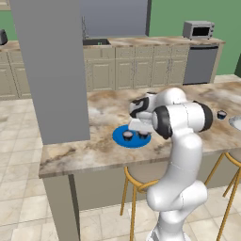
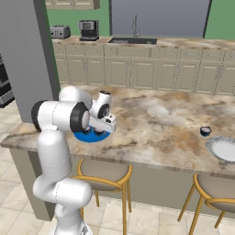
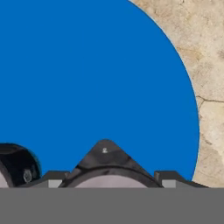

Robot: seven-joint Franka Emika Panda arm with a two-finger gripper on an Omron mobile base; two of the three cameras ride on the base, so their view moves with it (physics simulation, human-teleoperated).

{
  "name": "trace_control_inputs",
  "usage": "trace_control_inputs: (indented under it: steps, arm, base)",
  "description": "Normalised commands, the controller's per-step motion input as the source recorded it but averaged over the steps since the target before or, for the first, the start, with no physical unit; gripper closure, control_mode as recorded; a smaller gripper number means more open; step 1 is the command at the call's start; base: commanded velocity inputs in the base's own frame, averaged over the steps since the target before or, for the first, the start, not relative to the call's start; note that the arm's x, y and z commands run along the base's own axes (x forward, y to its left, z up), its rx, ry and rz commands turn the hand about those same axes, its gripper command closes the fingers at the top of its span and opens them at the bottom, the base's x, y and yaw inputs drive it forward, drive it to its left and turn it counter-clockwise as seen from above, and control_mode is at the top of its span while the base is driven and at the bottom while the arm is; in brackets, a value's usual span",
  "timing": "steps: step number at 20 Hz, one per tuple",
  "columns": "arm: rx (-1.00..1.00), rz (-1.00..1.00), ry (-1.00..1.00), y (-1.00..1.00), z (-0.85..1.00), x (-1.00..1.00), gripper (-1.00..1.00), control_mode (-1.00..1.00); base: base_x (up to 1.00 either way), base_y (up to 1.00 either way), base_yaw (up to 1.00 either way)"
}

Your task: Place two yogurt containers on each plate.

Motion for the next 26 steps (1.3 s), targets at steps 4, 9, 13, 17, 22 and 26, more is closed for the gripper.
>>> trace_control_inputs:
  steps: [4,9,13,17,22,26]
  arm:
    - [0.00,0.00,0.10,0.00,-0.14,0.05,-1.00,-1.00]
    - [0.00,0.00,0.00,0.00,0.03,0.00,-1.00,-1.00]
    - [0.00,0.00,0.00,0.00,0.15,0.00,-1.00,-1.00]
    - [0.00,0.00,0.00,0.01,0.10,0.00,-1.00,-1.00]
    - [0.00,0.00,-0.01,0.00,0.38,-0.08,-1.00,-1.00]
    - [0.00,0.00,0.00,0.00,0.57,-0.48,-1.00,-1.00]
  base:
    - [0.00,0.00,0.00]
    - [0.00,0.00,0.00]
    - [0.00,0.00,0.00]
    - [0.00,0.00,0.00]
    - [0.00,0.00,0.00]
    - [0.00,0.00,0.00]
